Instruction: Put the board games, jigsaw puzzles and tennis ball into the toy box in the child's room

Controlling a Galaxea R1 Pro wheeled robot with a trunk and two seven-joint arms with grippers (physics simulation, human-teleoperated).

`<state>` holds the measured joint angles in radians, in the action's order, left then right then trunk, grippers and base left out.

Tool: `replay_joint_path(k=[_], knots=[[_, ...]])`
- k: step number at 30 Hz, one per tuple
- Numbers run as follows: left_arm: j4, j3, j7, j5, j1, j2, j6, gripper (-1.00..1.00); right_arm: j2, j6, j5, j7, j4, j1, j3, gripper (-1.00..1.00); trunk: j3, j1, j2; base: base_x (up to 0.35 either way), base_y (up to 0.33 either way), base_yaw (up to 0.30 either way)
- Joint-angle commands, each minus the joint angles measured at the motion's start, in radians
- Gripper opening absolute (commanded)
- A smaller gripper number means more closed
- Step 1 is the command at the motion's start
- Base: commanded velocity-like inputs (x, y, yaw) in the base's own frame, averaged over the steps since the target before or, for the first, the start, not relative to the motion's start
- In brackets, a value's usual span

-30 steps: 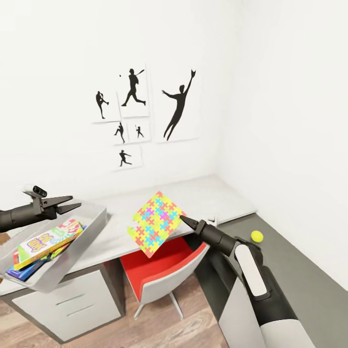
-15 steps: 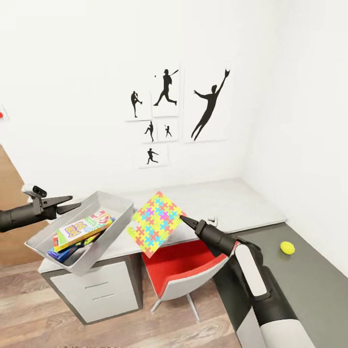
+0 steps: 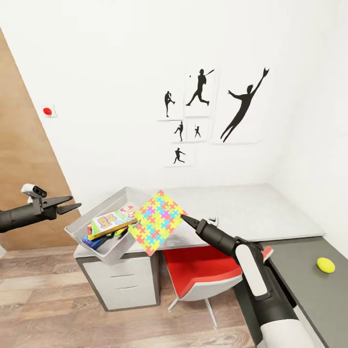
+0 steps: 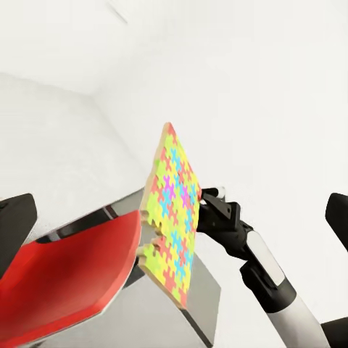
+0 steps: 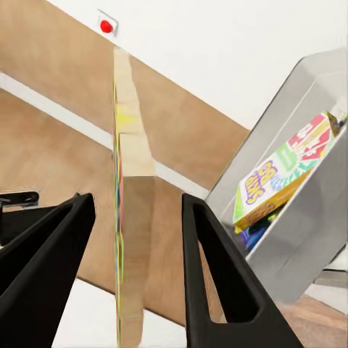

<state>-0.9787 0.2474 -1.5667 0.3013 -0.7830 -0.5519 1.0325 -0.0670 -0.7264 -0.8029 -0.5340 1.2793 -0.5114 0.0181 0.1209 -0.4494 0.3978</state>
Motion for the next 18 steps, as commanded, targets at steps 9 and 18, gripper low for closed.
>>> replay_joint_path(k=[9,18], knots=[[0.008,0.002,-0.004,-0.003,-0.001,0.000,0.011,1.00,0.001,-0.004,-0.007,0.002,0.000,-0.001,-0.004,-1.00,0.002,-0.001,0.002,0.055,0.079,0.284],[0.009,0.019,-0.004,-0.004,-0.001,0.000,0.011,1.00,0.001,-0.004,-0.008,0.002,-0.003,-0.001,-0.005,-1.00,0.002,-0.001,0.002,0.052,0.044,0.216]])
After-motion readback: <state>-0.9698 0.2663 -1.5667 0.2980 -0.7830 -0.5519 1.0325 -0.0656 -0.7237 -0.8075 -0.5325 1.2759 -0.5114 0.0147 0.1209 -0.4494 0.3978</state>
